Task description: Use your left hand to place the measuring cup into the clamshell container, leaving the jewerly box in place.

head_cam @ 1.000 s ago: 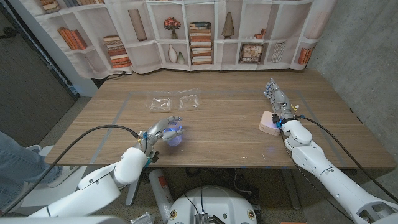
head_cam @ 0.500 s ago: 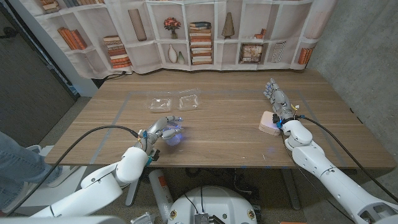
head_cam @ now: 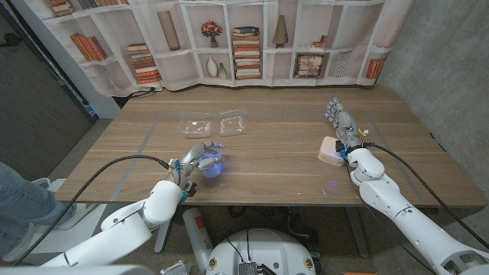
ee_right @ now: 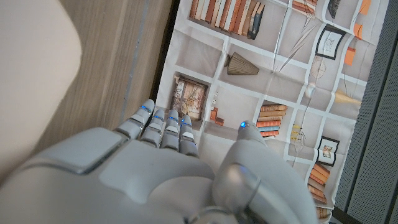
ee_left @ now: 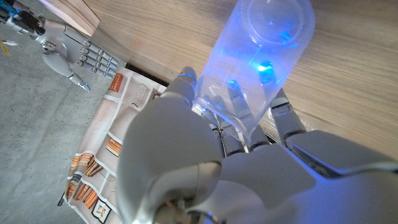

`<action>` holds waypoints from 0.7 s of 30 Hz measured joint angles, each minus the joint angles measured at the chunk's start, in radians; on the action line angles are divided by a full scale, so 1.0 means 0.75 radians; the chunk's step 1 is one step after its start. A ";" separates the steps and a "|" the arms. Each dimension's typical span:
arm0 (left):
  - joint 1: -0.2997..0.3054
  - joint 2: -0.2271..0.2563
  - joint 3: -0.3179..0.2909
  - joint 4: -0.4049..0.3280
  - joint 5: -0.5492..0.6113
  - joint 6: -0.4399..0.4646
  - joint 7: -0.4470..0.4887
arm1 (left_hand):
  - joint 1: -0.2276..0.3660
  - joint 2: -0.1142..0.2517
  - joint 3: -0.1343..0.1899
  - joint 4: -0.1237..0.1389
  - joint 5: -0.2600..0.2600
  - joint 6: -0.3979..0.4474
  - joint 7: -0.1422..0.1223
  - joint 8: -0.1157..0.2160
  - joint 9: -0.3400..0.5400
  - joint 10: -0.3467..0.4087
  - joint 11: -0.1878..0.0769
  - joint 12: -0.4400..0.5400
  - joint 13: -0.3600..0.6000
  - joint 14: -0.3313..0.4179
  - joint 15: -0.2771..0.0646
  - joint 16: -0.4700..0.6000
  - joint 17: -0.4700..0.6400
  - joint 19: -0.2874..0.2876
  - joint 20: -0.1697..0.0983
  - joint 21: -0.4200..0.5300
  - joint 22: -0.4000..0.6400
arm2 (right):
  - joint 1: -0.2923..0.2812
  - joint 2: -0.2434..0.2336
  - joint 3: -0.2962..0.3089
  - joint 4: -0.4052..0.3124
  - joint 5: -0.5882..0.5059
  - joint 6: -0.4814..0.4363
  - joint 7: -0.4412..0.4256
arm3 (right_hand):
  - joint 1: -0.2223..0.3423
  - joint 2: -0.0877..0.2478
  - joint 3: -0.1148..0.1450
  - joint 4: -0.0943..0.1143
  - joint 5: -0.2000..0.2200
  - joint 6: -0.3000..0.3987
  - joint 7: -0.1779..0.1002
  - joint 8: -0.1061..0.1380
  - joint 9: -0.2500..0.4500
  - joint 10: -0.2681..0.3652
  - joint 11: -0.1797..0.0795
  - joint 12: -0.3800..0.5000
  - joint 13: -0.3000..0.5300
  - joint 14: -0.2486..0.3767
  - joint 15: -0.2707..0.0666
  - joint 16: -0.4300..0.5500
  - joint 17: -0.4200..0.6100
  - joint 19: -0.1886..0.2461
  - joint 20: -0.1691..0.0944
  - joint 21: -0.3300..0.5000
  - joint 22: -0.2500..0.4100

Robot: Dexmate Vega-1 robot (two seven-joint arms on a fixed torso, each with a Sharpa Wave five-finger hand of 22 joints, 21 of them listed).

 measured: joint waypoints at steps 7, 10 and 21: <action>-0.017 0.005 -0.005 0.004 -0.022 -0.009 -0.015 | 0.000 0.000 -0.002 0.002 0.000 -0.015 -0.005 0.000 0.004 -0.003 0.003 -0.006 0.006 -0.005 0.005 -0.006 0.006 -0.011 -0.004 0.002 -0.001 | -0.001 0.002 0.002 0.000 0.000 0.003 -0.002 | 0.000 0.000 0.000 0.000 0.000 0.000 0.000 0.000 0.000 0.000 0.000 0.000 0.000 0.000 0.000 0.000 0.000 0.000 0.000 -0.005 0.000; -0.024 0.008 -0.006 0.007 -0.031 -0.012 -0.025 | -0.001 0.001 -0.002 0.002 0.010 -0.017 -0.003 0.000 0.006 -0.003 0.003 -0.006 0.011 -0.005 0.005 -0.006 0.012 -0.013 -0.002 0.002 -0.001 | -0.001 0.004 0.002 0.001 0.000 0.004 -0.003 | 0.000 0.000 0.000 0.000 0.000 0.000 0.000 0.000 0.000 0.000 0.000 0.000 0.000 0.000 0.000 0.000 0.000 0.000 0.000 -0.005 0.001; -0.066 0.022 -0.008 0.022 -0.060 -0.032 -0.065 | -0.008 0.008 0.010 0.013 0.010 -0.019 -0.005 0.000 0.006 -0.003 0.003 -0.006 0.018 -0.005 0.005 -0.011 0.018 -0.027 -0.002 0.012 -0.006 | -0.004 0.008 0.004 0.002 0.000 0.008 -0.013 | -0.009 0.009 0.000 0.000 0.000 0.000 0.000 0.000 0.000 0.000 0.000 0.000 0.000 0.000 0.000 0.000 0.000 0.000 0.000 -0.010 0.007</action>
